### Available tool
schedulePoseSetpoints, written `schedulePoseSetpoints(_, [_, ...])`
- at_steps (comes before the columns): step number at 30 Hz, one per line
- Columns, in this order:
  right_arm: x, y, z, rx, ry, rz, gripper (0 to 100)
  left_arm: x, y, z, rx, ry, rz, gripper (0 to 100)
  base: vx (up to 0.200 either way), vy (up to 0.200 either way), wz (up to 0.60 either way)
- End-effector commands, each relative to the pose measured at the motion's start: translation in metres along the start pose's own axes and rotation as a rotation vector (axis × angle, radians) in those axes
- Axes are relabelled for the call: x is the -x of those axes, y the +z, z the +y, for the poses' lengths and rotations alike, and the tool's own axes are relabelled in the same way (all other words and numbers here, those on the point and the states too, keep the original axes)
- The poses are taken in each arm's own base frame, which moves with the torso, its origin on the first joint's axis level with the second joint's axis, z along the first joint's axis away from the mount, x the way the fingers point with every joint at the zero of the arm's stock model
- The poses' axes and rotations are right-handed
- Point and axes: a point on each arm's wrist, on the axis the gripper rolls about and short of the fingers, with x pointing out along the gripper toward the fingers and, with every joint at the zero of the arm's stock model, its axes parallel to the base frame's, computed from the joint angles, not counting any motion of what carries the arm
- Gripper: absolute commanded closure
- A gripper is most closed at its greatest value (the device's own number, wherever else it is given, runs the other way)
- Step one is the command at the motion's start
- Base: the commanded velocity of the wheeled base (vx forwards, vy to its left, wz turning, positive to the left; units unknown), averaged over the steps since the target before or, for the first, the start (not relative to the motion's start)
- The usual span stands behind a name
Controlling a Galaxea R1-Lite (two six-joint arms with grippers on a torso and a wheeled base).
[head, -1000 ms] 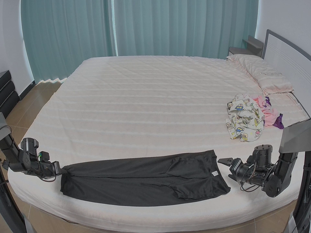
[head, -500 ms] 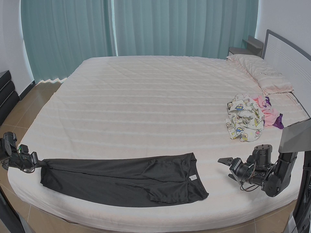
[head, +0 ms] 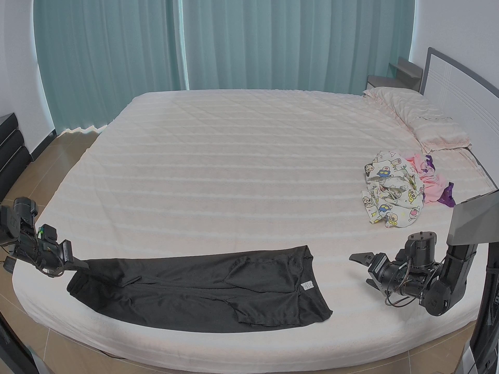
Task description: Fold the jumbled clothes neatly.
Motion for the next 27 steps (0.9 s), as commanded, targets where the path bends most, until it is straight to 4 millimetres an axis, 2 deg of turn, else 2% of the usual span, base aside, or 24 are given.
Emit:
schedulePoseSetpoints(1, [0.001,0.000,0.001,0.001,0.004,-0.002,0,0.015,-0.016,-0.067,-0.068,-0.004,0.001,100,0.000,0.000,0.00])
schedulePoseSetpoints(4, [0.001,0.000,0.001,0.001,0.004,-0.002,0,0.011,-0.021,-0.094,-0.073,0.003,0.000,100,0.000,0.000,0.00])
schedulePoseSetpoints(5, [0.001,0.000,0.001,0.001,0.004,-0.002,0,0.011,-0.021,-0.094,-0.073,0.003,0.000,100,0.000,0.000,0.00])
schedulePoseSetpoints(6, [0.001,0.001,0.001,0.002,0.005,-0.004,0,0.006,-0.026,-0.111,-0.090,0.004,0.006,100,0.000,0.000,0.00])
schedulePoseSetpoints(9, [0.001,0.001,0.001,0.002,0.005,-0.004,0,0.000,-0.031,-0.127,-0.087,0.004,0.019,100,0.000,0.000,0.00])
schedulePoseSetpoints(11, [0.001,0.000,0.001,0.003,0.005,-0.002,0,-0.006,-0.037,-0.146,-0.073,-0.002,0.013,100,0.000,0.000,0.00])
schedulePoseSetpoints(21, [0.001,0.001,0.002,0.004,0.011,-0.008,0,-0.027,-0.050,-0.183,-0.069,-0.025,0.001,100,0.000,0.000,0.00])
schedulePoseSetpoints(27, [0.002,0.001,0.002,0.005,0.017,-0.010,0,-0.035,-0.058,-0.194,-0.102,-0.035,0.035,100,0.000,0.000,0.00])
